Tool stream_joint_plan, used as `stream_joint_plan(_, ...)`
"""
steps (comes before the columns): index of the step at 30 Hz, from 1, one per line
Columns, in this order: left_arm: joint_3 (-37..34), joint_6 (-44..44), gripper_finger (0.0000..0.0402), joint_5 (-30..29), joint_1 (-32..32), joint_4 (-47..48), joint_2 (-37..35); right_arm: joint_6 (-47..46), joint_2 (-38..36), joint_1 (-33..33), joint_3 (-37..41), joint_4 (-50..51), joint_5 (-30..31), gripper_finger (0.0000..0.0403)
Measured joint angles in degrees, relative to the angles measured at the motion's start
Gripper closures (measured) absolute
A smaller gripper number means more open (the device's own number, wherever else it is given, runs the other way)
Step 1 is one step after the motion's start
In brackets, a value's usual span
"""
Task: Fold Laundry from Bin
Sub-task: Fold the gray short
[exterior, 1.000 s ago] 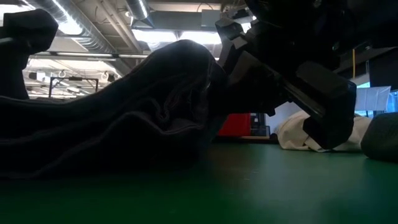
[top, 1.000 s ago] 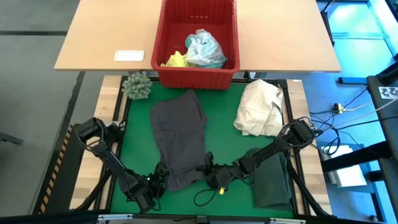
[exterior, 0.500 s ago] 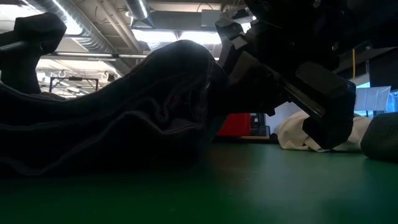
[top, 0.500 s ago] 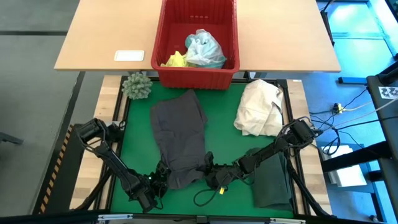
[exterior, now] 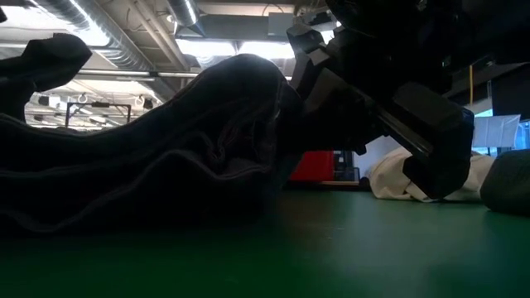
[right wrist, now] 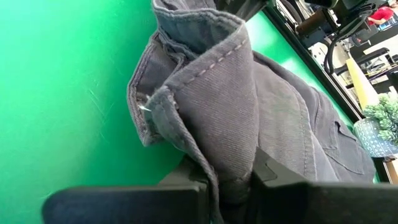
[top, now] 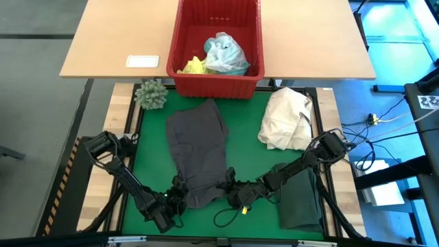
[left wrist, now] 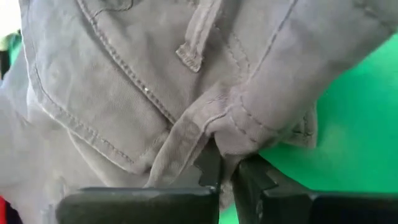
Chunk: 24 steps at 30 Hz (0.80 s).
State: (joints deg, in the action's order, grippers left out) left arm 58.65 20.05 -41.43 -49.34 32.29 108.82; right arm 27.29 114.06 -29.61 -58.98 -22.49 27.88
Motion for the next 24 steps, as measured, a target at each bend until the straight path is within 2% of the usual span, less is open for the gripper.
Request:
stream_joint_plan(14,0.0,8.3,0.0395,0.1,-1.7,-0.3,0.0,0.0,0.0,-0.1,0.0,0.0,-0.1,0.0371)
stream_joint_plan(24,0.1,8.4,0.0395,0.4,-2.1,-2.1,-0.1,0.2,-0.2,-0.8,0.0,0.1,0.2,0.0373)
